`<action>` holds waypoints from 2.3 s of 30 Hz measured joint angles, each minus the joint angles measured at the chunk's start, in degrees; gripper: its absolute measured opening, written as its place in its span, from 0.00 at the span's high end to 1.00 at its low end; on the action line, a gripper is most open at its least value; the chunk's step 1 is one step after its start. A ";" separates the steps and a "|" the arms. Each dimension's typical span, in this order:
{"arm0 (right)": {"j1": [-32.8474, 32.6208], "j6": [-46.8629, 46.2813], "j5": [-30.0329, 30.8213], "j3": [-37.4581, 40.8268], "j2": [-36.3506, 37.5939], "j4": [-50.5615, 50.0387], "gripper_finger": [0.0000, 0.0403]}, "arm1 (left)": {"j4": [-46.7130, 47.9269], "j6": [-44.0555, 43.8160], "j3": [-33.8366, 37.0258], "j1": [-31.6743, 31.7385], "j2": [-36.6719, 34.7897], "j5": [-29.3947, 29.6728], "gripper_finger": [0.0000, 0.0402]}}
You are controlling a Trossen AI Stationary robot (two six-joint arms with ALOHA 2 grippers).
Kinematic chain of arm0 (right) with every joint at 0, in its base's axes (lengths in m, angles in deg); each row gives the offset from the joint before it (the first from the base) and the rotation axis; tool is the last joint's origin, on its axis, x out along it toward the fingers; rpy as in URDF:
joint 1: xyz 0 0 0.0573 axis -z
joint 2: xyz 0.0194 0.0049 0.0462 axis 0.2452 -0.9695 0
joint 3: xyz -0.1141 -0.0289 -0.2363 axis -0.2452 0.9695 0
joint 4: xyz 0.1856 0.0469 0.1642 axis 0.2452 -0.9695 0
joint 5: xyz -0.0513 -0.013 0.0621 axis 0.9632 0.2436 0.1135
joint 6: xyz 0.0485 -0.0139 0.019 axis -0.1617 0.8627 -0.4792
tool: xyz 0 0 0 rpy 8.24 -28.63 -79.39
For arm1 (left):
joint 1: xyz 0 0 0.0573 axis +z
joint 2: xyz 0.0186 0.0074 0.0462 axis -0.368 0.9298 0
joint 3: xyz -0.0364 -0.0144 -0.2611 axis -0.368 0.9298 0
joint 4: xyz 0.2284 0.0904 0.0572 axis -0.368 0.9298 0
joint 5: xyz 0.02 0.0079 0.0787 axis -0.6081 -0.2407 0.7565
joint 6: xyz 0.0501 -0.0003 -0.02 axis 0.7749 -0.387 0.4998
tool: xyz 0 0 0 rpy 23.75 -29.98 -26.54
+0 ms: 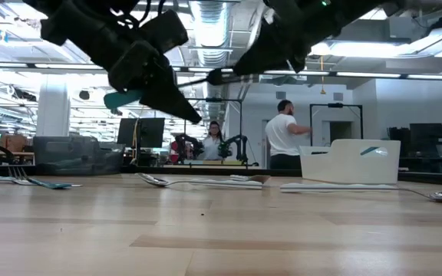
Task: Sort silverware by color (type)
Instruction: Put the blue fork into the top white bin
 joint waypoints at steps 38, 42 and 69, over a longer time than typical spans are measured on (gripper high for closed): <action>3.94 1.78 -18.48 2.76 -14.05 59.40 0.48 | -58.43 0.40 20.22 -3.13 -4.67 -12.40 1.00; 4.80 0.61 -23.91 -0.37 -14.86 53.92 0.48 | -53.15 0.38 19.33 -3.15 -4.67 -13.68 1.00; -1.72 -7.94 -3.26 -2.99 -14.64 19.99 0.49 | -38.96 -6.67 19.19 -3.15 -4.83 -8.29 1.00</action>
